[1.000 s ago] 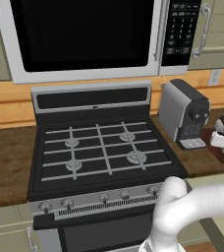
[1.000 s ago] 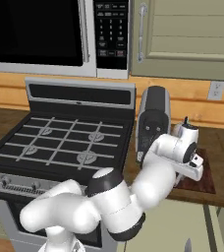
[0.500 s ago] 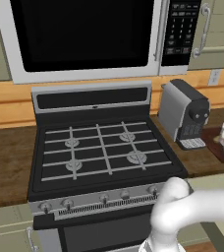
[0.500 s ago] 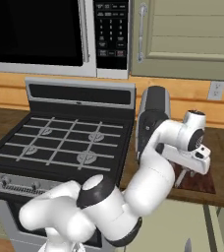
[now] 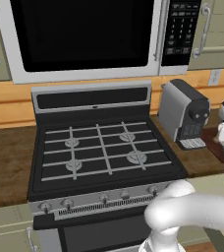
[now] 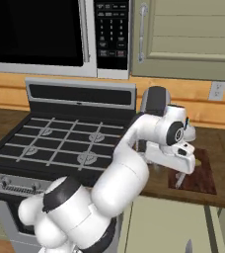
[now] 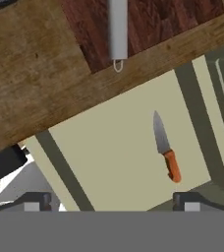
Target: Place the appropriate cutting tool for cutting the potato skin on the cutting board.
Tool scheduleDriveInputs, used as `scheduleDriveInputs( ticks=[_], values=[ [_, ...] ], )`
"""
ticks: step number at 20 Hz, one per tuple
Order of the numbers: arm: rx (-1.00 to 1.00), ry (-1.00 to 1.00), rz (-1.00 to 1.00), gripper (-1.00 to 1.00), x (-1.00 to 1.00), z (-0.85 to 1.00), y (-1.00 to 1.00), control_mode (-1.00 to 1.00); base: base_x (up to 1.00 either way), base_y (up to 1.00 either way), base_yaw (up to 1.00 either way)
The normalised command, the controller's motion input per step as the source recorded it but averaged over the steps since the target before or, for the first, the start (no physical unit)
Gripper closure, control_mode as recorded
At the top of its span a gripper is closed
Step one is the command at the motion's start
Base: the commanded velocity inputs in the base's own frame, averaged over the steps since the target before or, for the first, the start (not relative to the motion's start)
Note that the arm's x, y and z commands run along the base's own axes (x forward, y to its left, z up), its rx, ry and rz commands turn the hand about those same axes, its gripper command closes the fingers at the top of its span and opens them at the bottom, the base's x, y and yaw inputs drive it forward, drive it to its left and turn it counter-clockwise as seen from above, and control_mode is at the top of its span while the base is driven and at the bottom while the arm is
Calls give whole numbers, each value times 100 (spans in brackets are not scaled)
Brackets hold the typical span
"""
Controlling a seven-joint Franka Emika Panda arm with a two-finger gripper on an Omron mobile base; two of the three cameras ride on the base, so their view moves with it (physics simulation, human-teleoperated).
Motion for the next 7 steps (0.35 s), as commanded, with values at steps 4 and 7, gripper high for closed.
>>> scheduleDriveInputs(
  ticks=[4, 7],
  values=[
    [-22, 14, 0, -100, -3, -6, 100, -100, 0, 0, 0],
    [-28, 19, 0, -100, -1, -28, 100, -100, 0, 0, 0]
  ],
)
